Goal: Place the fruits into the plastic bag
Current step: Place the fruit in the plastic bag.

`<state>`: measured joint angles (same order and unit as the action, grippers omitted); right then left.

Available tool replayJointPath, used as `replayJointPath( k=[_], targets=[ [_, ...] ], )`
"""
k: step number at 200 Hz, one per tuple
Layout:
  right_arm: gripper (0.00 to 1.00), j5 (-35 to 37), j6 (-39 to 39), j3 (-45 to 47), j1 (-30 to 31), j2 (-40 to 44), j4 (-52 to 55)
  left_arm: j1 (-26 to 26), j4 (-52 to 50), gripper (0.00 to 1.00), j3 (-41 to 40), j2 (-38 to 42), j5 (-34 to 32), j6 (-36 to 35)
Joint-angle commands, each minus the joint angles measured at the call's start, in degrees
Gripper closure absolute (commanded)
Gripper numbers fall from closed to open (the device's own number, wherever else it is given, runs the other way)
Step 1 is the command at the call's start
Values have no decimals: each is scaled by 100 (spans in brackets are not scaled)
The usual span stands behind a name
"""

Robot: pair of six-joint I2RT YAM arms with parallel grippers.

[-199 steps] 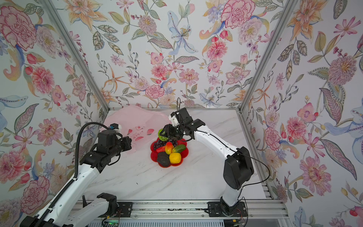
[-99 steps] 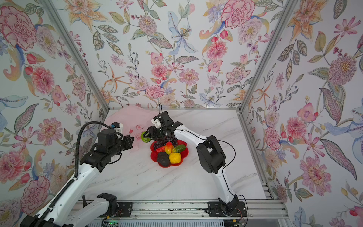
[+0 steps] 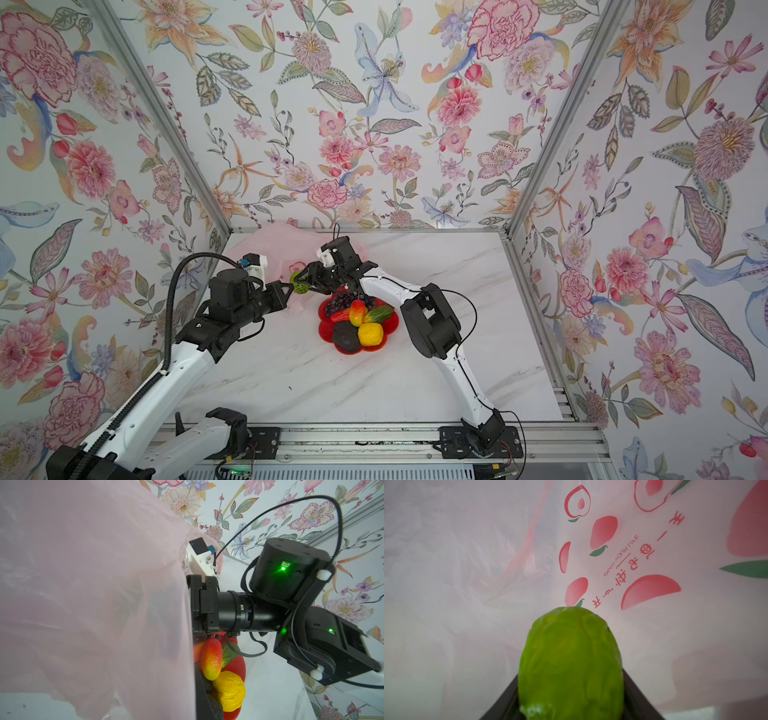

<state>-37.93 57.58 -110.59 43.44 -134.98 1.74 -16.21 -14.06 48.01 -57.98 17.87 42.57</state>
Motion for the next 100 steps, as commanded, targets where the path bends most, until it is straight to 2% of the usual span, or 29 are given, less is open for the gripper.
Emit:
replayJointPath(
  k=[1, 100],
  targets=[
    [51, 92, 291, -270, 16, -295, -408, -66, 248, 100, -98, -72, 258, 68],
    [46, 303, 363, -1015, 58, -967, -147, -166, 769, 100, -195, -280, 717, 231]
  ],
)
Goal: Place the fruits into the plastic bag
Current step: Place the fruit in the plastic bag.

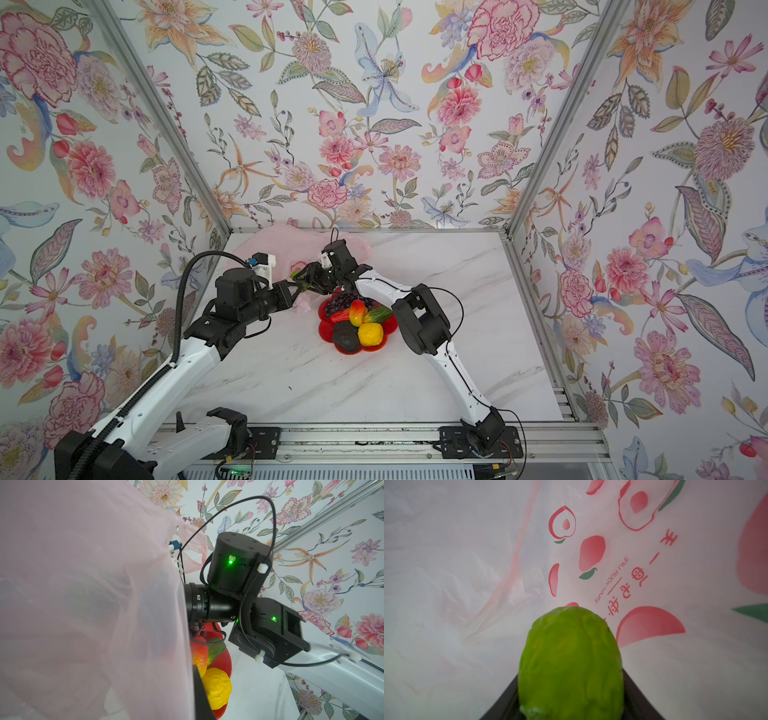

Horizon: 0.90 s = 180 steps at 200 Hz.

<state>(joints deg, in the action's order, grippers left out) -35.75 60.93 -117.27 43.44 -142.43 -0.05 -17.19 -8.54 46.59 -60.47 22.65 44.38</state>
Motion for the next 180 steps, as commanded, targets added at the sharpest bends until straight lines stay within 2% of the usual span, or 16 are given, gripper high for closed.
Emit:
replayJointPath(
  k=[1, 71, 83, 96, 120, 149, 180],
  targets=[
    [45, 85, 26, -361, 59, -231, 41, -71, 218, 100, -58, -29, 243, 52],
    [32, 156, 7, -1122, 54, -743, 476, -76, 667, 100, -288, -98, 485, 369],
    [25, 155, 16, -1222, 62, -809, 480, -70, 688, 100, -291, -115, 505, 396],
    [21, 143, 49, -1292, 60, -861, 436, -74, 699, 100, -291, -130, 503, 405],
    [7, -16, 168, -1442, 91, -944, 133, -76, 696, 100, -325, -106, 494, 410],
    [6, -227, 227, -1602, 81, -946, -232, -74, 707, 100, -370, -41, 441, 440],
    [6, -232, -133, -1633, 51, -712, 207, -74, 701, 100, -413, 31, 375, 423]
  ],
)
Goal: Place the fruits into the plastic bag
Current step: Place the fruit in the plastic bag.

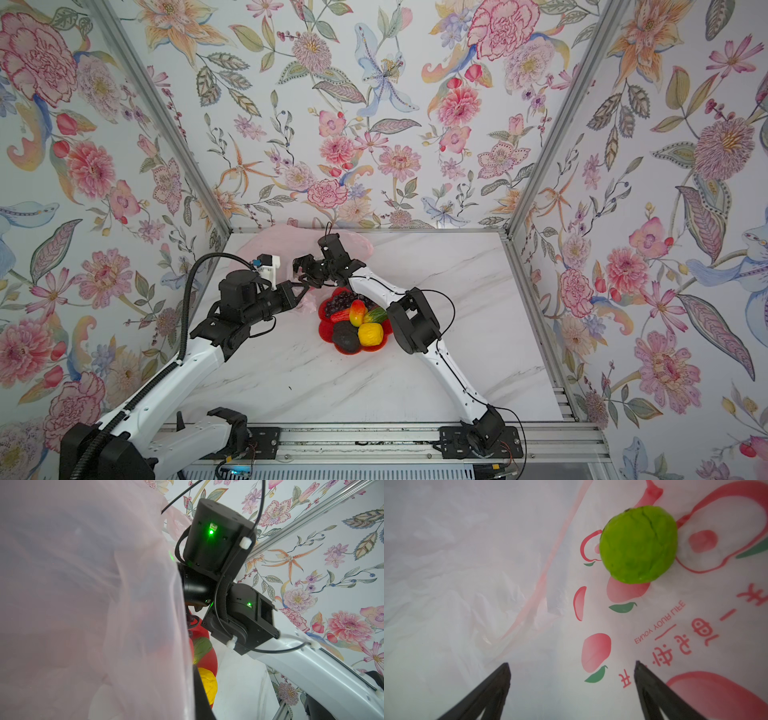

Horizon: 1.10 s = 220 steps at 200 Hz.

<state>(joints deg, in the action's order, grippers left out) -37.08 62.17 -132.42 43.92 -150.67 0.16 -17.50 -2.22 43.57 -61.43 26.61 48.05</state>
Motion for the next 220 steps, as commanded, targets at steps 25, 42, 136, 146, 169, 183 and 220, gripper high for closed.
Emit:
replayJointPath(
  k=[25, 42, 136, 146, 169, 183, 220],
  targets=[
    [6, 69, -714, -109, -20, 387, 967, -40, -4, 100, -130, 174, -97, 51],
    [7, 210, -1022, -92, -27, 593, 1562, -43, -6, 100, -147, 198, -125, 44],
    [7, 535, -2060, 419, -300, 1652, 3137, 93, -616, 100, 219, 102, -626, -64],
    [7, 518, -2067, 433, -334, 1740, 3269, 100, -688, 100, 260, 90, -690, -17],
    [7, 622, -2307, 539, -325, 2037, 3562, 112, -965, 100, 448, -9, -789, -110],
    [7, 851, -2484, 627, -294, 2236, 3857, 112, -1093, 100, 477, -57, -809, -183],
    [7, 1784, -2674, 1612, -137, 3249, 4078, 208, -1169, 100, 497, -86, -638, -312]
  ],
)
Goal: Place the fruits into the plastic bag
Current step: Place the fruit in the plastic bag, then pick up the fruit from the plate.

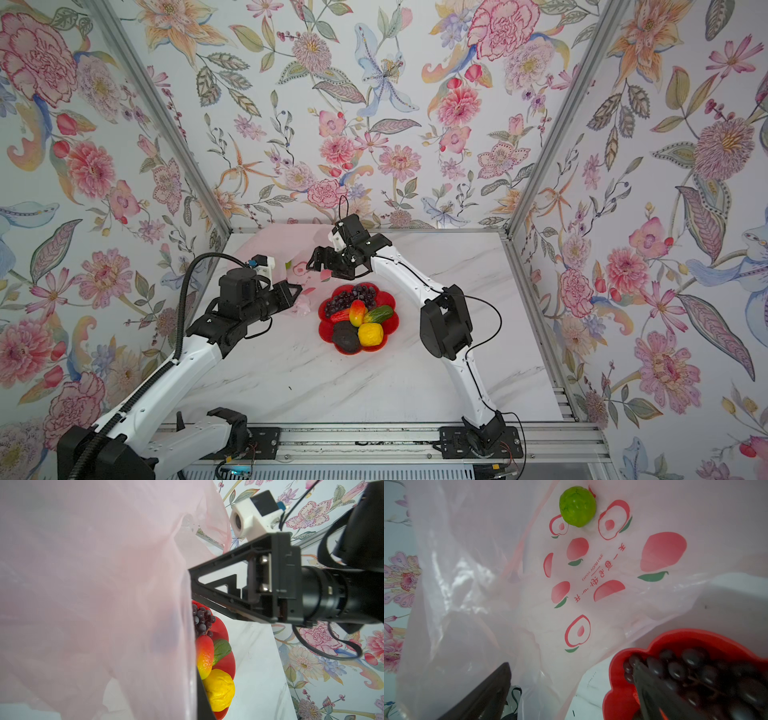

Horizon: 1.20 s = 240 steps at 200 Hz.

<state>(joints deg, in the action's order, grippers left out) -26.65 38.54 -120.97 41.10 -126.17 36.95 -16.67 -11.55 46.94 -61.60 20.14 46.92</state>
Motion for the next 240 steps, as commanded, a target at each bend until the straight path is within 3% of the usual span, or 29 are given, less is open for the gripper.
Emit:
replayJointPath(
  k=[1, 46, 74, 100, 128, 240],
  targets=[
    [7, 763, -308, 494, 144, 841, 409, 145, -230, 100, 159, -70, 21, -190],
    [6, 1388, -213, 1622, 126, 2185, 677, 256, 47, 100, 172, -192, 380, -96],
    [6, 1461, -698, 1650, -17, 2486, 1720, 263, -80, 100, 217, -154, 253, -153],
    [5, 1521, -1217, 1613, -88, 2501, 2432, 259, -329, 100, 346, -32, 69, -316],
    [4, 1570, -1343, 1855, -72, 2374, 2480, 261, -444, 100, 348, 32, 41, -367],
    [7, 1426, -954, 2220, 143, 1298, 1498, 239, -380, 100, 83, 444, 271, -289]
  ],
)
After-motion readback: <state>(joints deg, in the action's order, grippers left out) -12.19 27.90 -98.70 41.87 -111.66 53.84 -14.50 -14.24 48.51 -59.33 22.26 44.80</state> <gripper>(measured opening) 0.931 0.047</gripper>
